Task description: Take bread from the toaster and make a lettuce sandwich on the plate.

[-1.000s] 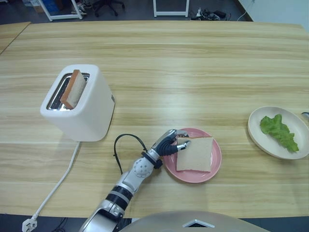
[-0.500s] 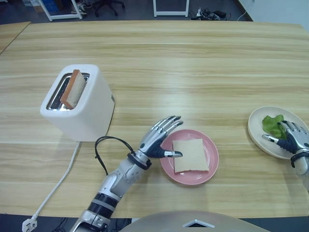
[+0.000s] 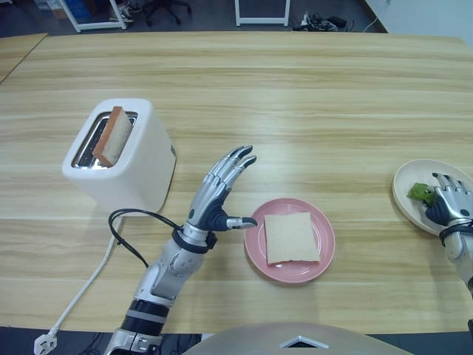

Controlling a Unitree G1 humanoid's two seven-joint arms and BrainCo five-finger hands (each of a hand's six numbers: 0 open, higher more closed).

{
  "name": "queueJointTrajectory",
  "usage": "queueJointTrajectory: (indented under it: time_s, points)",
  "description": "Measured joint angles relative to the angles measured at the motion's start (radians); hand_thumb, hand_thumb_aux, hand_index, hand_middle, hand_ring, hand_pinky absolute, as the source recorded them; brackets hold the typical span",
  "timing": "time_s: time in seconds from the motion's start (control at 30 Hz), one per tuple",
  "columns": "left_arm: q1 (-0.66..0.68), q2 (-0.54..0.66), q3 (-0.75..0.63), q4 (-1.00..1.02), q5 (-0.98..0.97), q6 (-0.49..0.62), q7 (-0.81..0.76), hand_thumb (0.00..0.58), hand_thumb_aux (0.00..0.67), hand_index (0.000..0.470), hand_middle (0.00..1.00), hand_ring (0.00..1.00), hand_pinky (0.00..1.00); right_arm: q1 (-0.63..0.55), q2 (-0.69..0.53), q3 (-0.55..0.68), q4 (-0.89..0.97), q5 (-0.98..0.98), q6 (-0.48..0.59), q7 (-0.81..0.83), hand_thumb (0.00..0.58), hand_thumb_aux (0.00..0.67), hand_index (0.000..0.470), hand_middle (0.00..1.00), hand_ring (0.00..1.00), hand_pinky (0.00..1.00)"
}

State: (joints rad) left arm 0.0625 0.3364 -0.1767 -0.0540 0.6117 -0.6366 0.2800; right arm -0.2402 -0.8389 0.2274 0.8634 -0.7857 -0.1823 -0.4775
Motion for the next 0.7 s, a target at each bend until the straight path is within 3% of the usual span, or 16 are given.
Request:
queueJointTrajectory:
  time_s: [0.17, 0.3, 0.4, 0.53, 0.7]
  points:
    - [-0.002, -0.006, 0.038, 0.015, -0.004, -0.002, 0.024, 0.000, 0.000, 0.000, 0.00, 0.00, 0.00, 0.040, -0.007, -0.021, -0.200, -0.001, 0.016, -0.072, 0.580, 0.670, 0.470, 0.00, 0.00, 0.00]
    - [-0.007, -0.007, 0.077, 0.019, -0.008, -0.002, 0.050, 0.000, 0.000, 0.000, 0.00, 0.00, 0.00, 0.109, -0.001, -0.077, -0.558, 0.009, 0.002, -0.065, 0.580, 0.670, 0.470, 0.00, 0.00, 0.00]
    - [-0.021, -0.009, 0.109, 0.034, -0.012, 0.006, 0.071, 0.000, 0.000, 0.000, 0.00, 0.00, 0.00, 0.112, 0.095, -0.018, -0.795, 0.031, -0.070, 0.005, 0.580, 0.670, 0.470, 0.00, 0.00, 0.00]
    - [-0.028, -0.011, 0.121, 0.035, -0.012, 0.004, 0.084, 0.000, 0.000, 0.000, 0.00, 0.00, 0.00, 0.078, 0.285, 0.164, -0.790, 0.007, -0.217, 0.042, 0.580, 0.670, 0.470, 0.00, 0.00, 0.00]
    - [-0.059, -0.011, 0.125, 0.057, -0.012, 0.004, 0.089, 0.000, 0.000, 0.000, 0.00, 0.00, 0.00, 0.074, 0.355, 0.238, -0.773, -0.023, -0.292, 0.060, 0.580, 0.670, 0.470, 0.00, 0.00, 0.00]
